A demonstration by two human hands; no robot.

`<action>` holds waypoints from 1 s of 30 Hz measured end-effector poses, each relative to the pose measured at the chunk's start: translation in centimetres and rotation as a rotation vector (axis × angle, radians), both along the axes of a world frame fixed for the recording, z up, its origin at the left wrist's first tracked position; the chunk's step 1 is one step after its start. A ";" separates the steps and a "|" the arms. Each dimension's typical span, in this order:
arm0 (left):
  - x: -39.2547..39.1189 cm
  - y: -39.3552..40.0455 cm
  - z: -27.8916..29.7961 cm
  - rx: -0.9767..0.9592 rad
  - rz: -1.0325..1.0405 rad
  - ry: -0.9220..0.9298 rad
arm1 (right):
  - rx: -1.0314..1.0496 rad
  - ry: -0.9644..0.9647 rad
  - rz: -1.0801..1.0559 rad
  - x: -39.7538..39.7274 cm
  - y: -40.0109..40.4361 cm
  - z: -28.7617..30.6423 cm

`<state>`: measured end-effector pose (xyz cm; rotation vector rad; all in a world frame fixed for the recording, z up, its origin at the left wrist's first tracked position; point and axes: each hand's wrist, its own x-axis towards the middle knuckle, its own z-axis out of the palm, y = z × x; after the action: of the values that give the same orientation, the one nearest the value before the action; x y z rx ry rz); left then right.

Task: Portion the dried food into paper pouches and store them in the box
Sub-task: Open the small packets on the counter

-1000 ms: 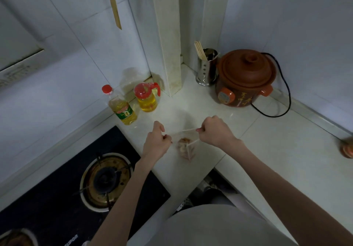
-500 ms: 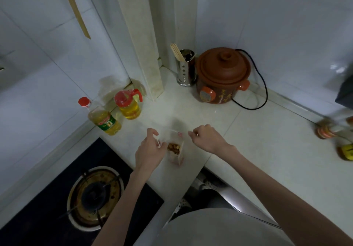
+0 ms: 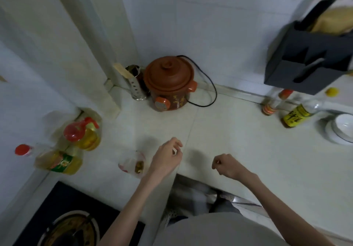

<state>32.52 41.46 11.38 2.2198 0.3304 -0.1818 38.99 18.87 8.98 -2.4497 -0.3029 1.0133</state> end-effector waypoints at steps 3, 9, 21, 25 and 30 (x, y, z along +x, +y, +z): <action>1.6 -2.3 -2.1 -0.137 -0.021 0.152 | -0.017 -0.026 -0.105 1.0 -5.0 0.4; 6.0 -7.1 -2.4 -0.188 -0.042 0.264 | 0.022 -0.308 -0.279 7.1 -14.0 6.1; 12.8 -16.8 0.7 -0.258 -0.043 0.194 | 0.212 -1.113 -0.304 22.8 -23.7 20.6; 12.8 -18.7 0.9 -0.262 0.009 0.179 | 0.204 -1.237 -0.220 26.9 -24.0 22.8; 11.6 -20.0 0.4 -0.254 0.066 0.218 | 0.131 -1.230 -0.109 29.8 -23.6 23.3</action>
<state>44.12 21.43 11.73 1.9393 0.4713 -0.4088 68.82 -4.70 32.32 -2.5984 -0.5639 -0.6499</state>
